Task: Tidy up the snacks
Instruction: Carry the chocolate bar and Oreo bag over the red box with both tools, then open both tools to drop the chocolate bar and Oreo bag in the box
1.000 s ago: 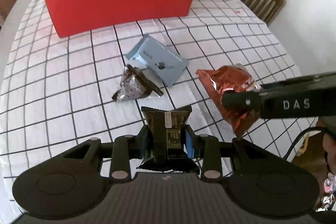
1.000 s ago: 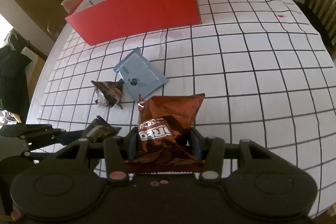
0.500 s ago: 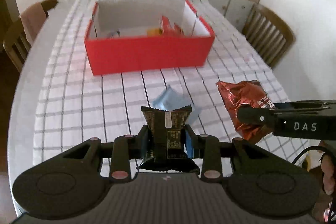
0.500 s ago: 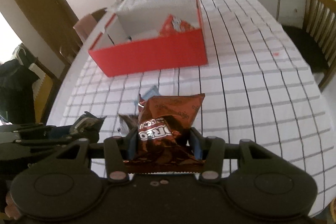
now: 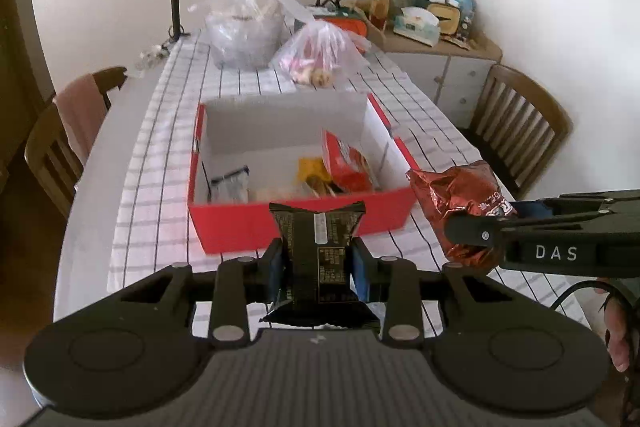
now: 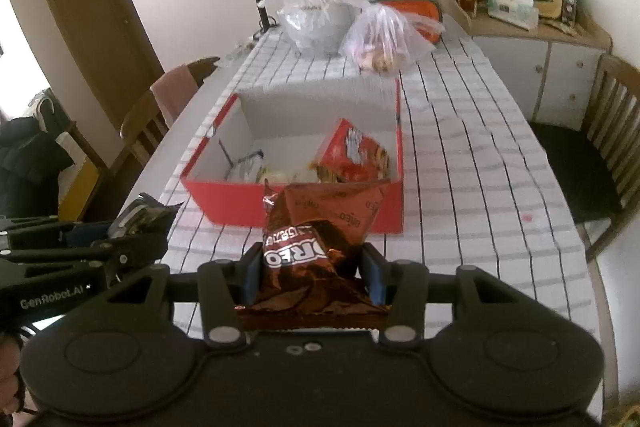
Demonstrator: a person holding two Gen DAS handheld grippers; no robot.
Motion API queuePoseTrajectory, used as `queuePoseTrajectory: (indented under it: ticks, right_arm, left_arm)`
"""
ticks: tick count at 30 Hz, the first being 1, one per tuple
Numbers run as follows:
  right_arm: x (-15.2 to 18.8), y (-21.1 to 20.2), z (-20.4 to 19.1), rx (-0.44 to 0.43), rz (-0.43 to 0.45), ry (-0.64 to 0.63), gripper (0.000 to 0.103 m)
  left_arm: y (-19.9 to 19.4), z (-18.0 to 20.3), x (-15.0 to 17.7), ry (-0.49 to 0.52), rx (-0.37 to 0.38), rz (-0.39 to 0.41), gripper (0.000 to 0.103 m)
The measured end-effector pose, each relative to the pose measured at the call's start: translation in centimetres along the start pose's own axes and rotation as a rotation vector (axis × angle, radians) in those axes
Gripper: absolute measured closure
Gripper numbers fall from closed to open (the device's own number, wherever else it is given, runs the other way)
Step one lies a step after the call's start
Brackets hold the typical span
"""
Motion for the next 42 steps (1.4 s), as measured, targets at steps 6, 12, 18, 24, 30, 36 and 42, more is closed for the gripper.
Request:
queuePoseTrajectory:
  ticks: [6, 12, 18, 24, 30, 36, 42]
  right_arm:
    - [-3.5, 1.6, 0.7, 0.003, 0.007, -0.032, 0.055]
    - [-6.1, 4.0, 2.1, 0.002, -0.004, -0.044, 0.055]
    - [-8.3, 6.7, 3.5, 0.008, -0.019, -0.058, 0.055]
    - [-9.7, 10.0, 4.4, 0.003, -0.052, -0.072, 0.055]
    - [-9.9, 13.5, 5.0, -0.009, -0.097, -0.084, 0.055]
    - [-9.7, 16.9, 5.4, -0.007, -0.153, -0.107, 0.055]
    - [-8.9, 19.4, 5.2, -0.017, -0.198, -0.134, 0.055]
  left_arm:
    - [1.6, -0.7, -3.5, -0.007, -0.031, 0.027, 0.069]
    - [4.5, -1.6, -6.1, -0.022, -0.069, 0.016, 0.069]
    - [8.0, -2.5, -7.7, -0.026, -0.11, -0.007, 0.069]
    - [11.4, -3.4, -8.5, -0.036, -0.149, -0.041, 0.069]
    - [14.8, -3.9, -8.5, -0.047, -0.153, -0.08, 0.069]
    - [17.6, -4.3, -8.0, -0.046, -0.169, -0.118, 0.069]
    - [19.9, -4.6, -7.1, -0.037, -0.178, -0.16, 0.069]
Point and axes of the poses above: each gripper's, at about its wrist camera, not at the fingertips, and y roughly the way its jaws point, z to its right, x to its underside, the point moved 10 cm from there along y, roughly the way its jaws point, and after that the axes turned 13 degrees about -x, right-handed, at the moved point
